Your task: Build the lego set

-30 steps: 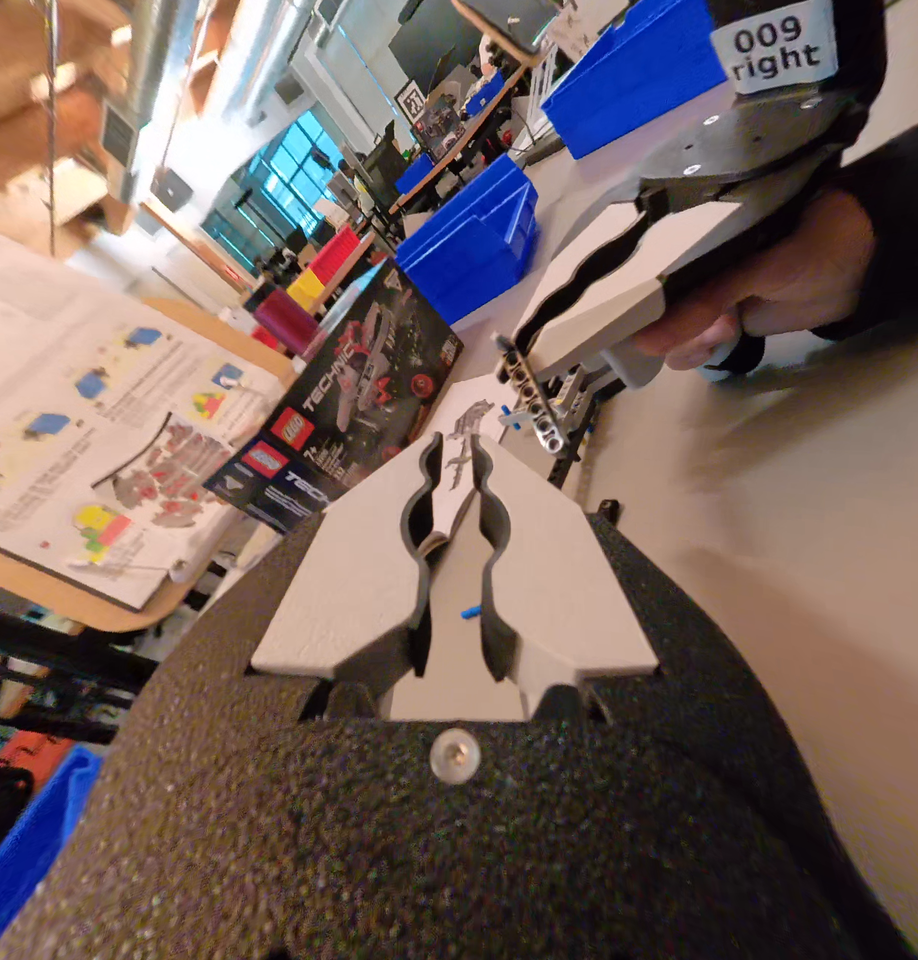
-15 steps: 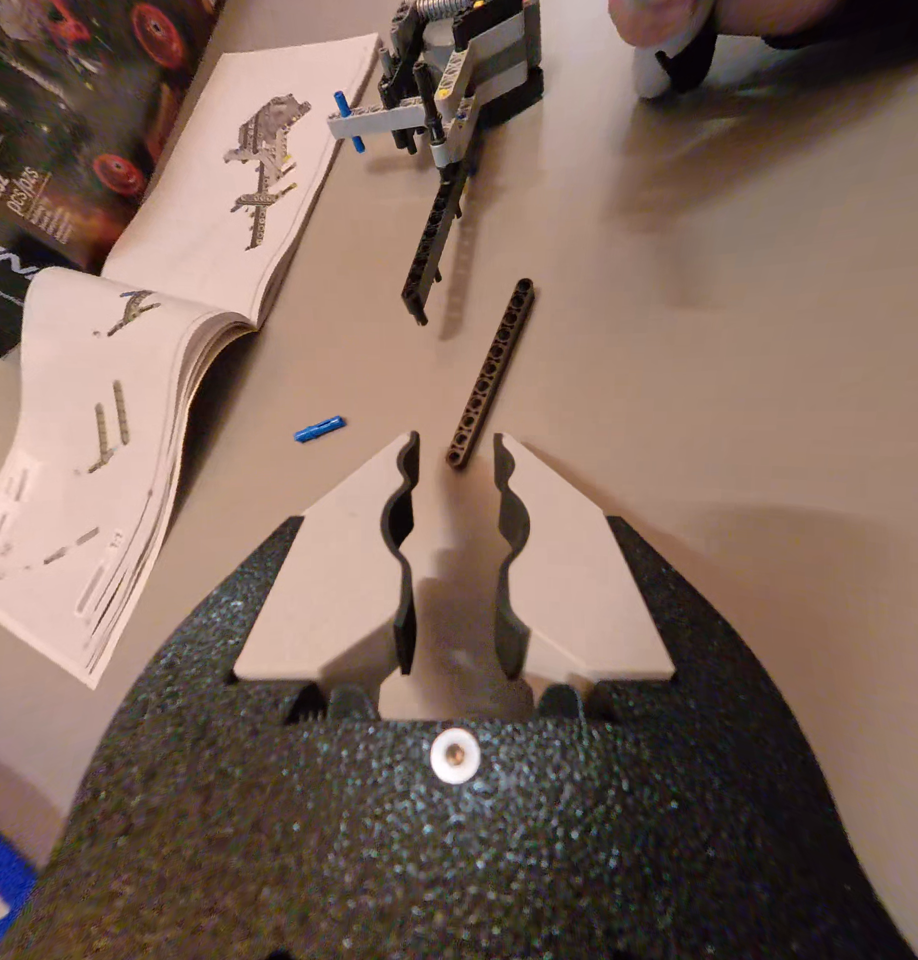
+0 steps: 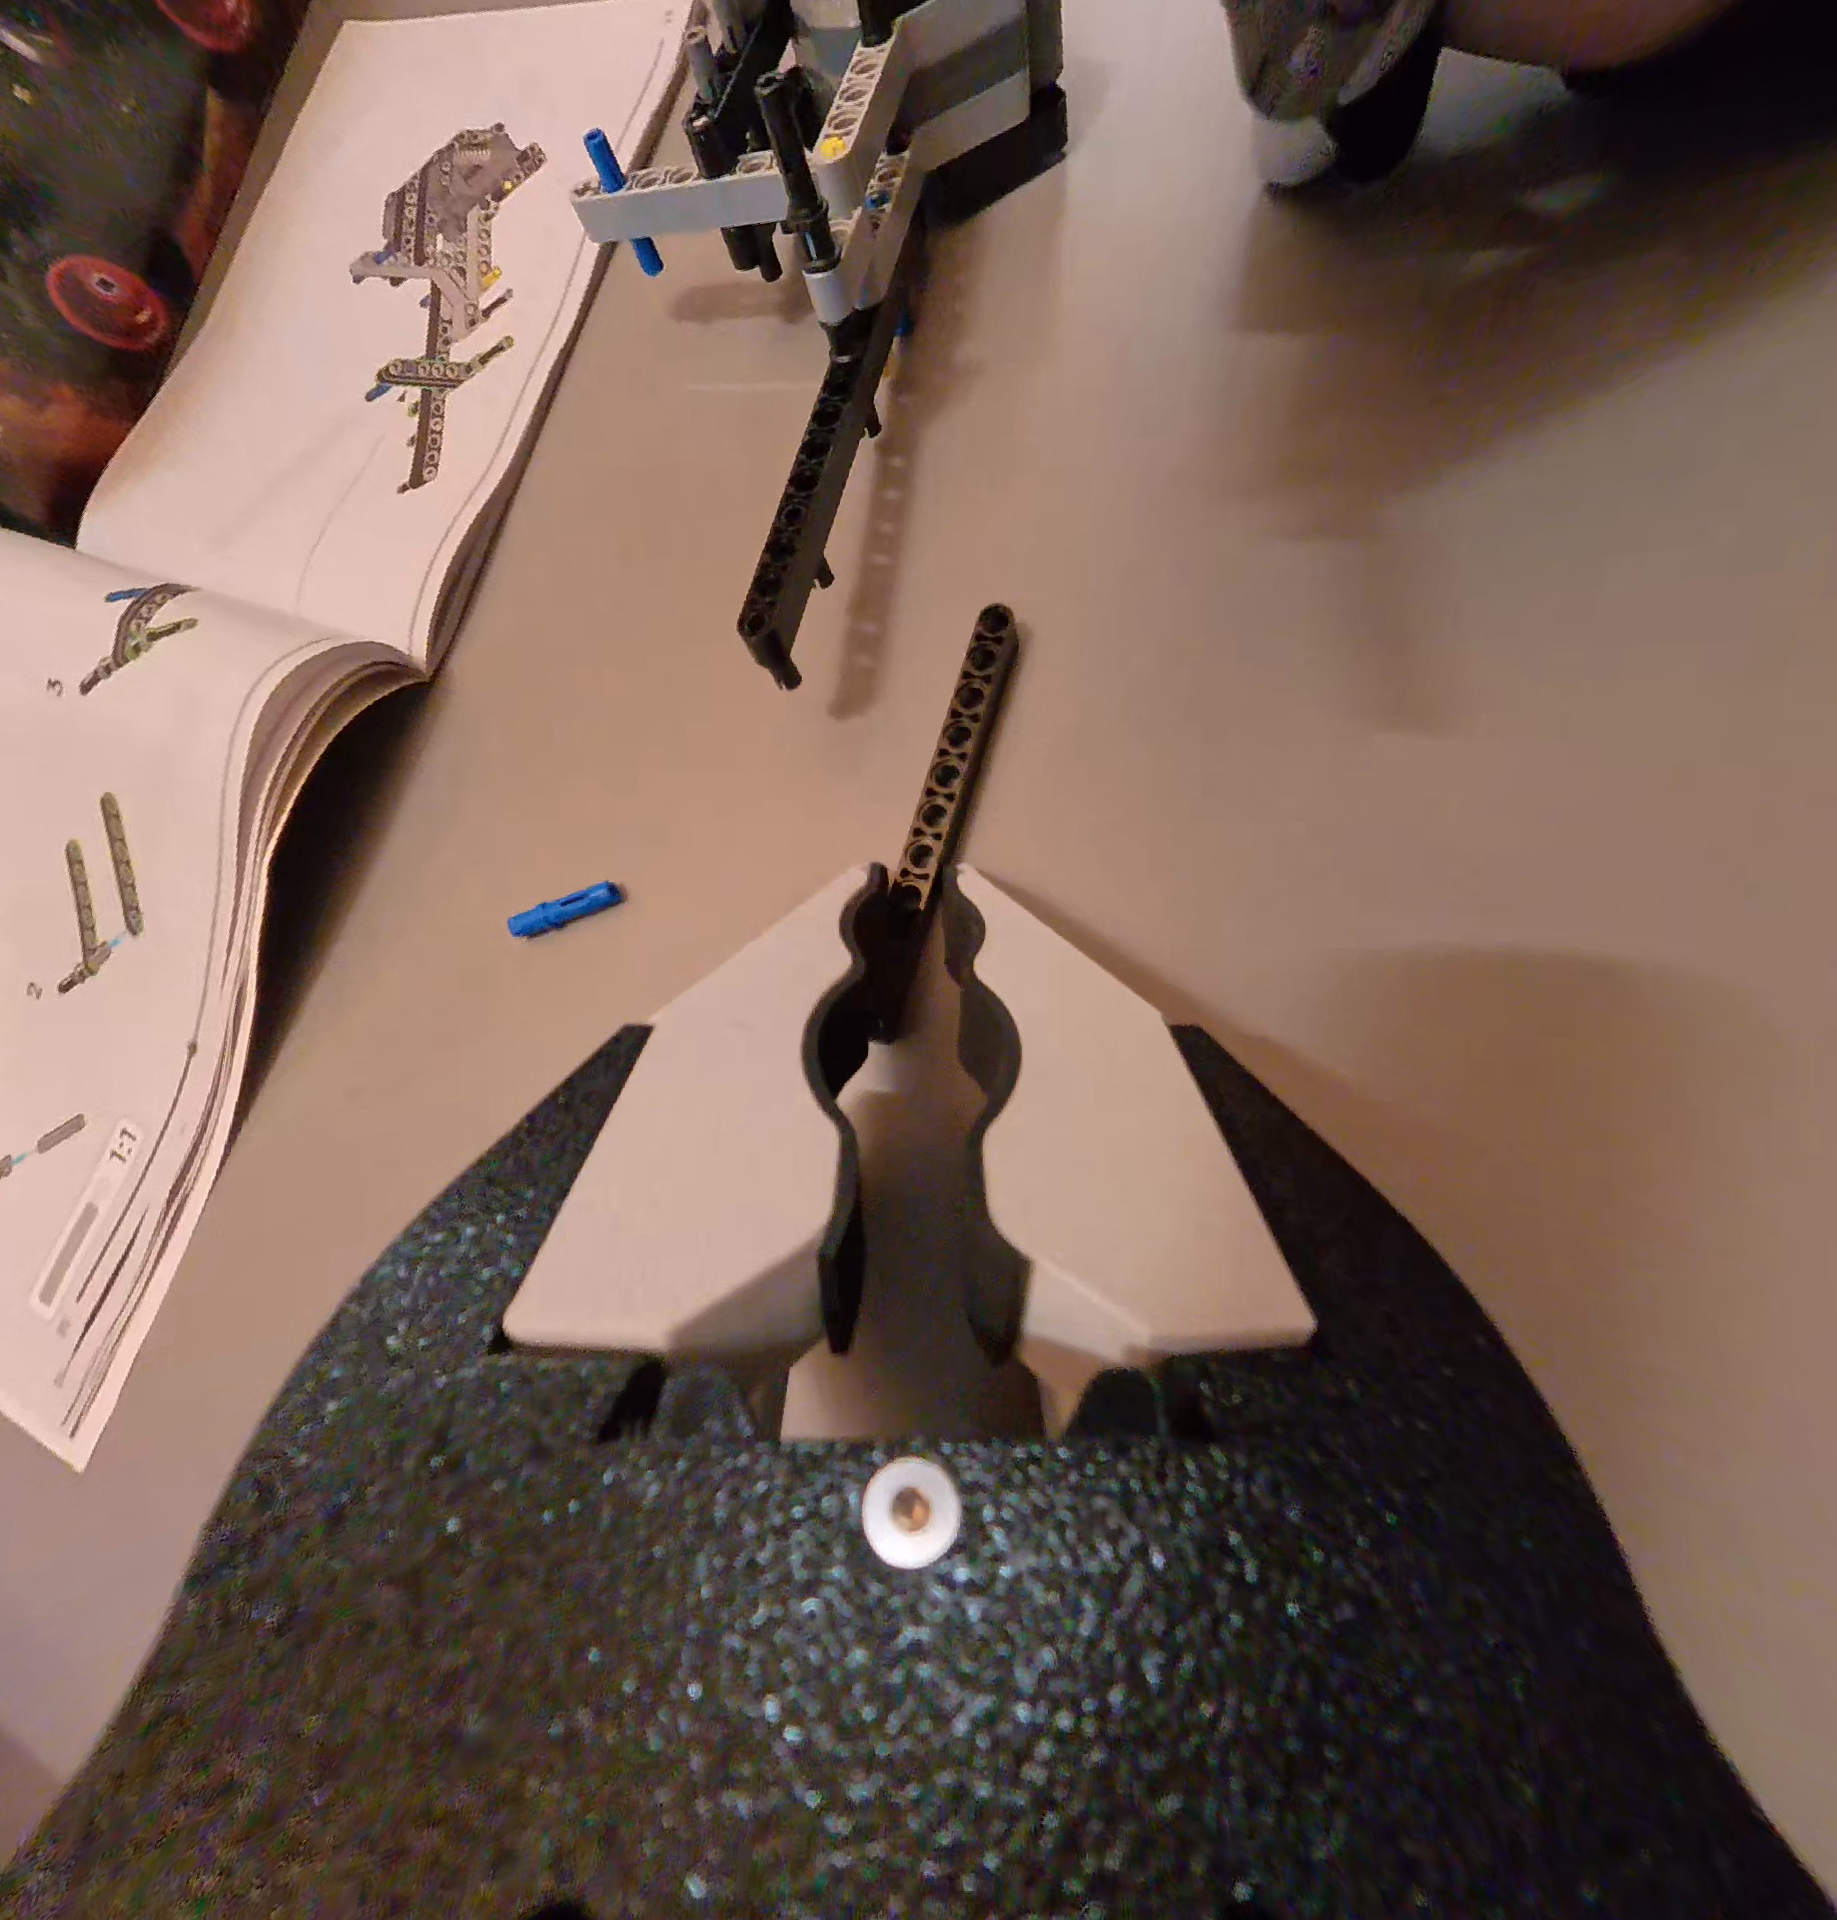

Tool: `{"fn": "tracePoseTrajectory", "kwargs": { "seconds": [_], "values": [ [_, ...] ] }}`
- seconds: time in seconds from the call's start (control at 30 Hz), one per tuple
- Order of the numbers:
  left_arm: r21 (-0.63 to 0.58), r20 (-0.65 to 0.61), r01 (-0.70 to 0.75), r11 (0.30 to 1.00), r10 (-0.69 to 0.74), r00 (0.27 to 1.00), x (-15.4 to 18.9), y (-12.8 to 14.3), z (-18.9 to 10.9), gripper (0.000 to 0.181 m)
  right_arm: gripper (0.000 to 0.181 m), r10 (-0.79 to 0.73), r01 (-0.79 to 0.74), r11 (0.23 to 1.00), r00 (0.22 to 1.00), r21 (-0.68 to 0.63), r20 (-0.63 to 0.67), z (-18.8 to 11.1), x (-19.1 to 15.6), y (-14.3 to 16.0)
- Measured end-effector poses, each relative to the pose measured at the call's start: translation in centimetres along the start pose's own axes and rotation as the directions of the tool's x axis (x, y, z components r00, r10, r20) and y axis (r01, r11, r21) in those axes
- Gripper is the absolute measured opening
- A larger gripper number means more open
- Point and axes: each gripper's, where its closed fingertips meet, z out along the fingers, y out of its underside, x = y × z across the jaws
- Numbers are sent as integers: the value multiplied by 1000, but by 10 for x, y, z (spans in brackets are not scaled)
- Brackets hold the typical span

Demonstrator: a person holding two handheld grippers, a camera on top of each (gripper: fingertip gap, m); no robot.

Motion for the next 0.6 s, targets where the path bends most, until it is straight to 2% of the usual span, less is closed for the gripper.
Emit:
{"fn": "tracePoseTrajectory", "kwargs": {
  "seconds": [0.03, 0.2, 0.43, 0.6],
  "values": [
    [-3, -1, 5, 1000, -5, 1000, 1, 1, -1, 8, 4, -1, 1, 1000, 1000, 1, -2, 0, 0, 0],
    [46, -20, 42, 998, -41, 999, 3, -2, -6, 7, 4, 0, 0, 1000, 1000, 4, -7, 0, 1, 0],
    [291, -45, 206, 934, -202, 978, -16, -27, -26, 3, 4, -7, 7, 1000, 1000, -2, -3, 1, 1, 1],
    [346, -11, 179, 921, -186, 982, -20, -31, -33, 0, 4, -4, 4, 1000, 1000, -8, -7, 2, 2, 2]
  ]
}}
